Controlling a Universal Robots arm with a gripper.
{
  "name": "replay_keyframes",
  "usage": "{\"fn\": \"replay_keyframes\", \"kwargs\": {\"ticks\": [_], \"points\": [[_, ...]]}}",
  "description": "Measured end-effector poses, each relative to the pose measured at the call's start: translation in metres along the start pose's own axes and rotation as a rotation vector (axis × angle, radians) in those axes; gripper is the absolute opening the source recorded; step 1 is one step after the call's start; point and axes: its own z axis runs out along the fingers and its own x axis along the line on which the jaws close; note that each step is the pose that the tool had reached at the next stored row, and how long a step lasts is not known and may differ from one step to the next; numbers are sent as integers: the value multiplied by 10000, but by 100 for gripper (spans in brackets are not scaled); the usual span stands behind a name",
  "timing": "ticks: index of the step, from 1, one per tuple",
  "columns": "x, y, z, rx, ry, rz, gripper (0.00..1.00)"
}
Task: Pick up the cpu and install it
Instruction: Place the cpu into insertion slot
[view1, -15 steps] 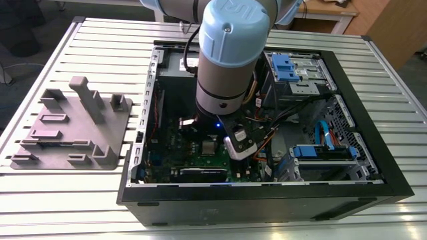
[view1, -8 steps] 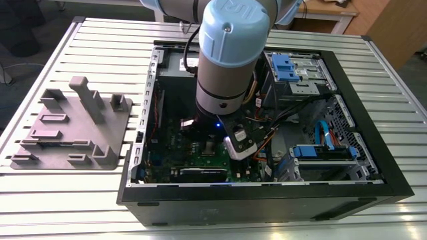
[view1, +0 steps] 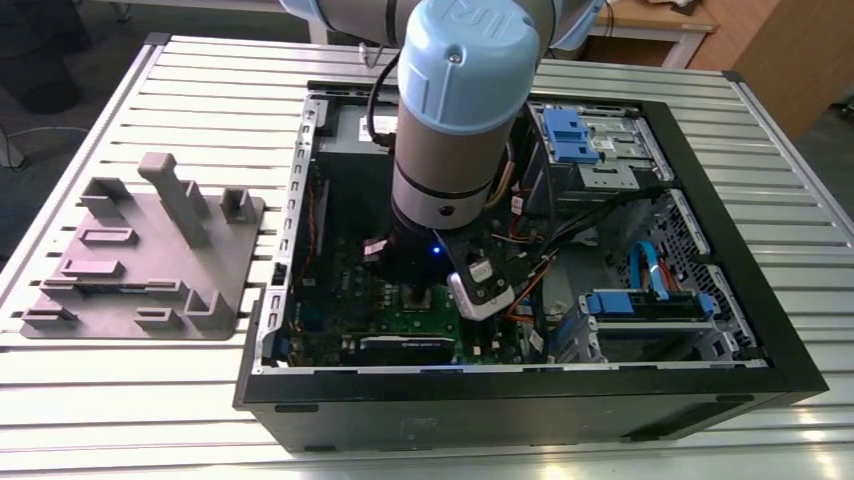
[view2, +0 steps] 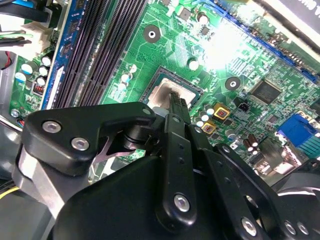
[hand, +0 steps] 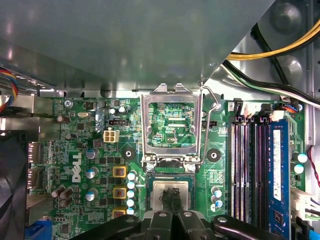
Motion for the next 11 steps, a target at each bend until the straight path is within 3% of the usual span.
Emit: {"fn": "replay_keyframes", "kwargs": {"ticks": [11], "points": [[6, -1, 12, -3, -9, 88, 11]]}}
